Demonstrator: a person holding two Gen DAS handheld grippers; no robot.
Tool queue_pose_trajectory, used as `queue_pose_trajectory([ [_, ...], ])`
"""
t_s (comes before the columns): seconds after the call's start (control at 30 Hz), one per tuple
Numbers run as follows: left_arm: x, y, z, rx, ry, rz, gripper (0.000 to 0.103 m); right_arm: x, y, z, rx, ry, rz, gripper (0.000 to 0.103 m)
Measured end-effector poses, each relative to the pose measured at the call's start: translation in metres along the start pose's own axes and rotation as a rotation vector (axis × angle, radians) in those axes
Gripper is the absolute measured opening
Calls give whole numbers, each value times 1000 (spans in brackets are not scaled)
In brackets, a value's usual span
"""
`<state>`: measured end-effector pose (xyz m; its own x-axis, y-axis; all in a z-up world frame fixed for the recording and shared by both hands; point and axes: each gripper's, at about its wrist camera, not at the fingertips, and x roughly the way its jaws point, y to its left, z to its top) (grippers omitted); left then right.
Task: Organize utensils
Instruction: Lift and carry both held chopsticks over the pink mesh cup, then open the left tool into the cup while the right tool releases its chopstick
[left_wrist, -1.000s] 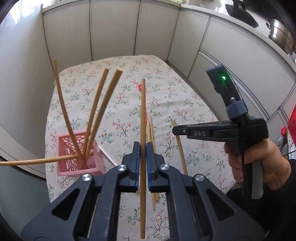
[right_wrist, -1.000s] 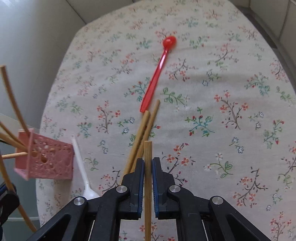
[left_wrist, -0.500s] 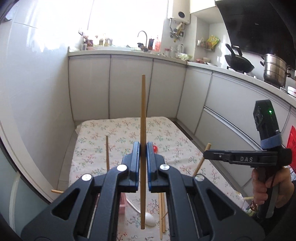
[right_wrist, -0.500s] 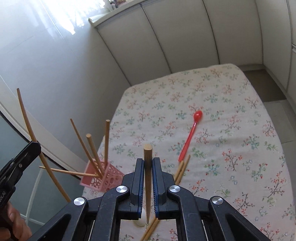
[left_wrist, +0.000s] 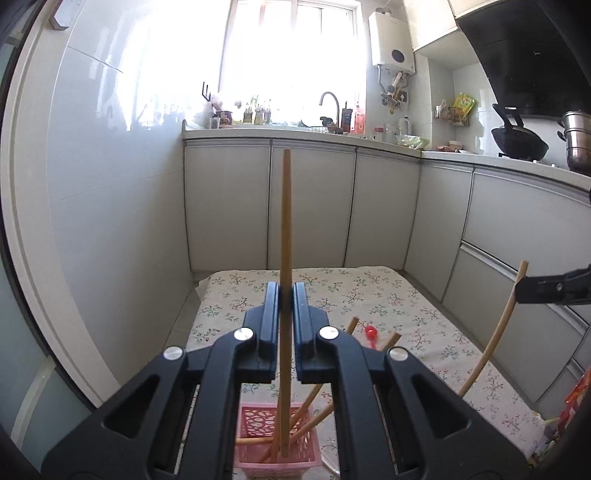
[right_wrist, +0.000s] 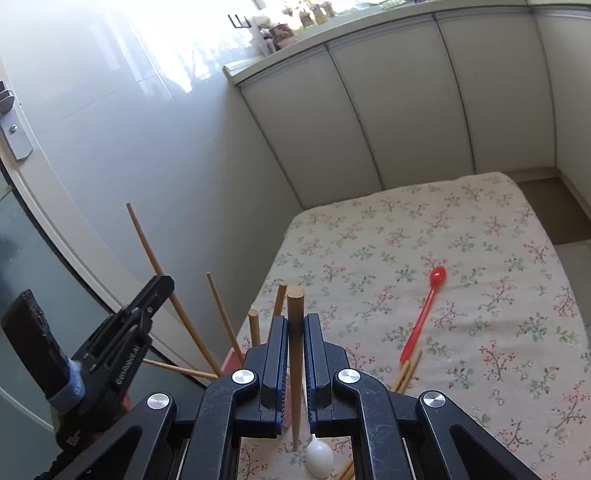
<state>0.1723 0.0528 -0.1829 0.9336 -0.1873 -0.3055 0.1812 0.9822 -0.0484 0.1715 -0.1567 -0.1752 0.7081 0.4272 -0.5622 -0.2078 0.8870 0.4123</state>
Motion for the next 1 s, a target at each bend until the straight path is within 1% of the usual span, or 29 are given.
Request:
queue_pose_trajectory([
  [0.1, 6, 3, -7, 6, -19, 31, 8, 0, 1, 1, -1, -6, 4, 6],
  [0.2, 12, 3, -13, 28, -24, 39, 8, -1, 1, 1, -1, -16, 7, 6],
  [0.27, 14, 2, -18, 47, -15, 31, 8, -2, 1, 0, -3, -24, 11, 6],
  [0.37, 19, -2, -21, 73, 24, 2, 8, -5, 3, 1, -4, -40, 19, 6],
  [0.43, 19, -2, -21, 69, 52, -14, 14, -7, 3, 1, -6, -51, 25, 6],
  [0.5, 17, -1, -19, 59, 79, -19, 32, -9, 5, 3, -8, -60, 34, 6],
  [0.6, 10, 2, -13, 36, 120, -37, 42, -11, 9, 4, -9, -79, 50, 6],
  [0.73, -3, 7, -1, -2, 169, -45, 51, -13, 17, 8, -6, -115, 78, 6],
  [0.77, -7, 8, 1, -9, 176, -49, 55, -14, 19, 9, -5, -125, 85, 6],
  [0.8, -10, 9, 4, -13, 183, -38, 59, -13, 21, 9, -5, -135, 92, 6],
  [0.87, -16, 12, 8, -19, 191, -29, 64, -11, 25, 11, -5, -153, 103, 6],
  [0.9, -18, 13, 10, -19, 200, -9, 65, -9, 27, 11, -5, -160, 109, 6],
  [1.0, -18, 17, 12, -12, 233, 39, 67, 5, 32, 11, -1, -166, 118, 6],
])
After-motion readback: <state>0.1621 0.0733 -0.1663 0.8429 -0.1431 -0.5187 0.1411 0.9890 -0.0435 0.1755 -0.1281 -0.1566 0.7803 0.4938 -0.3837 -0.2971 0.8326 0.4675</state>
